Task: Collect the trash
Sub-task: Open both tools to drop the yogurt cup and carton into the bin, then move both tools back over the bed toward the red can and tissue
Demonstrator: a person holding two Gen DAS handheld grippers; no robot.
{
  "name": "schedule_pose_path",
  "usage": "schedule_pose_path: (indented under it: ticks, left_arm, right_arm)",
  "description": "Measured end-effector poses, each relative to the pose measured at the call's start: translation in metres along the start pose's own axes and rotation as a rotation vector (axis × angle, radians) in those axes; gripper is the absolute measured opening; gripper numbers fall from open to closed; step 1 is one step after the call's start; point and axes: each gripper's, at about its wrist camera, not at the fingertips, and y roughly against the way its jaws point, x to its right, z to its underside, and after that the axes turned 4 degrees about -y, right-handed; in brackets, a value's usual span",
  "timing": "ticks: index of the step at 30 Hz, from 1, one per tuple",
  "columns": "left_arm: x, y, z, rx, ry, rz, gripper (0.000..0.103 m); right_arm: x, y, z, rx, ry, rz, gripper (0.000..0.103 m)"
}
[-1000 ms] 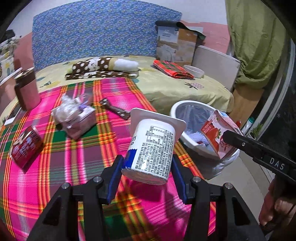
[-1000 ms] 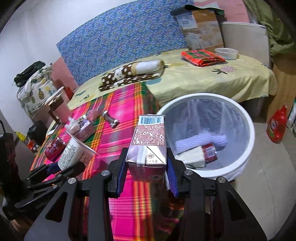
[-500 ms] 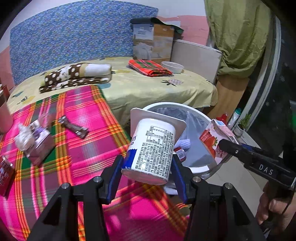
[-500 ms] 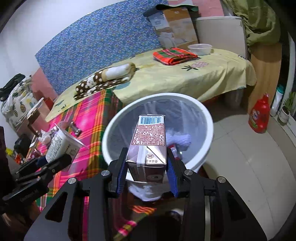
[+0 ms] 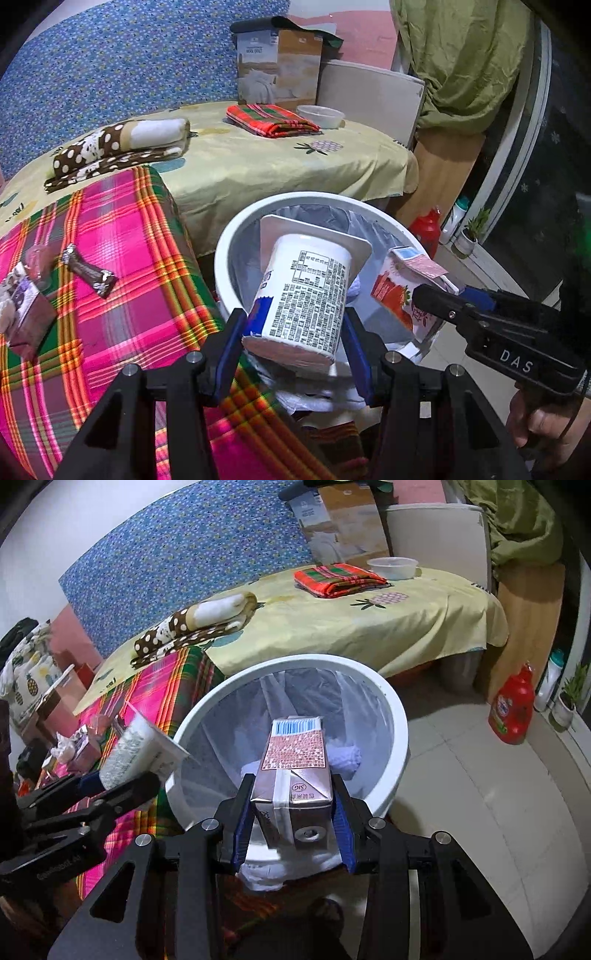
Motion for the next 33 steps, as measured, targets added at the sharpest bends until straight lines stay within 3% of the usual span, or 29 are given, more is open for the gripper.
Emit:
schedule_pose_path:
  ticks: [15, 33]
  left_arm:
    - [0.01, -0.015, 0.001, -0.04, -0.015, 0.057, 0.059]
    - [-0.011, 0.034, 0.019, 0.022, 0.047, 0.033, 0.06]
  right_arm:
    - [0.012, 0.009, -0.001, 0.018, -0.048, 0.016, 0.041]
    - [-0.024, 0.028, 0.008, 0.043, 0.019, -0.068, 0.041]
